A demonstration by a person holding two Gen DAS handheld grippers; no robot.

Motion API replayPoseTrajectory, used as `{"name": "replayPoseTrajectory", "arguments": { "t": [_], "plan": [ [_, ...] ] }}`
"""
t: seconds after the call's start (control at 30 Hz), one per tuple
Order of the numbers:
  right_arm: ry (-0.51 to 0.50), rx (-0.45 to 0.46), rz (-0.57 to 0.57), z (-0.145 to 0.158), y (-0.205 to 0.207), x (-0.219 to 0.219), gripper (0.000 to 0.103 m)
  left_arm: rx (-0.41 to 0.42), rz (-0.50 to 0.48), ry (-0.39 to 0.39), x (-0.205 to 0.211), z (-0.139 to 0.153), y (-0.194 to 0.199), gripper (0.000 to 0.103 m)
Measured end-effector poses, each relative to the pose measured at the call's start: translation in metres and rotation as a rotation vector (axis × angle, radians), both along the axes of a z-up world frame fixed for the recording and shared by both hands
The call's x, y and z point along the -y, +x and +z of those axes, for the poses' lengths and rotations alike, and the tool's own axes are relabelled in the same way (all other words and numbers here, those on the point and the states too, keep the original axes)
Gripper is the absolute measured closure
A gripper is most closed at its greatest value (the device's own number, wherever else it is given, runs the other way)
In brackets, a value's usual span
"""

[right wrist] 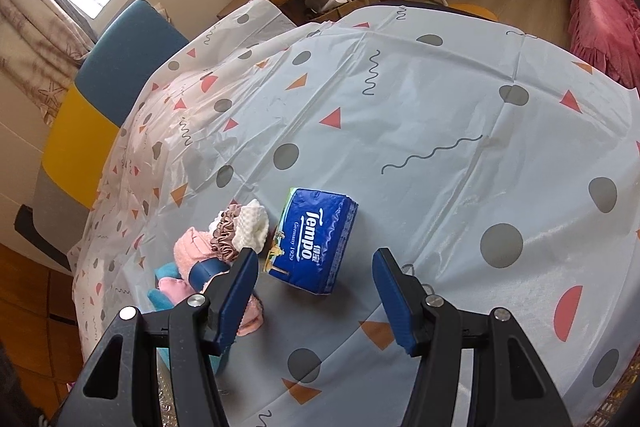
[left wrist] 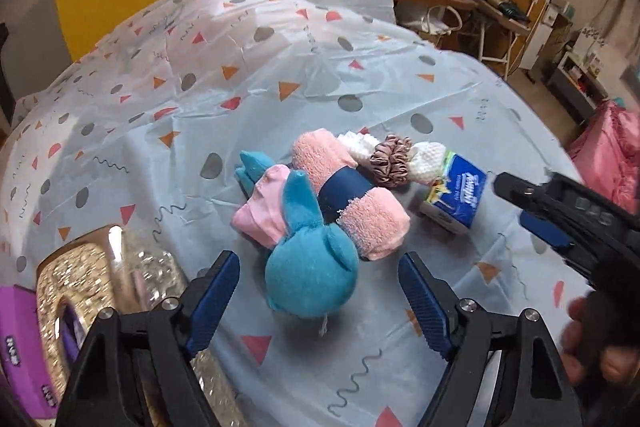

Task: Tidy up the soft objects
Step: 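Reach the left gripper to the blue plush bunny and grasp it, then grasp the brown scrunchie with white knit pieces with the right gripper while the left lifts the bunny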

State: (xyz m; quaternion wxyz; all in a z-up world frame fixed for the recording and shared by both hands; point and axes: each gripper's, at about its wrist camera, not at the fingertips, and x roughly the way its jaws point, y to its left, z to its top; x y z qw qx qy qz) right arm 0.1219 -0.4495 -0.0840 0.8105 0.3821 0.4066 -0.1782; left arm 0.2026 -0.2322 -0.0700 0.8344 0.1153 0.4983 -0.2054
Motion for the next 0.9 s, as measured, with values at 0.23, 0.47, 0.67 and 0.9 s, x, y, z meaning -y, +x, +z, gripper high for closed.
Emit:
{"name": "replayPoseTrajectory", "arguments": {
  "t": [0.23, 0.47, 0.67, 0.9],
  "plan": [
    [0.043, 0.017, -0.023, -0.002, -0.003, 0.007, 0.042, -0.008, -0.022, 0.043, 0.013, -0.034, -0.001, 0.059],
    [0.096, 0.024, -0.059, -0.007, -0.009, 0.015, 0.042, 0.023, -0.064, -0.068, -0.007, -0.019, -0.048, 0.063],
    [0.127, 0.032, -0.097, -0.010, -0.017, 0.022, 0.043, 0.054, -0.194, -0.072, -0.020, -0.028, -0.118, 0.062],
    [0.129, 0.000, -0.107, -0.016, -0.016, 0.023, 0.043, 0.126, -0.232, -0.058, -0.021, -0.042, -0.135, 0.062]
  ]
}}
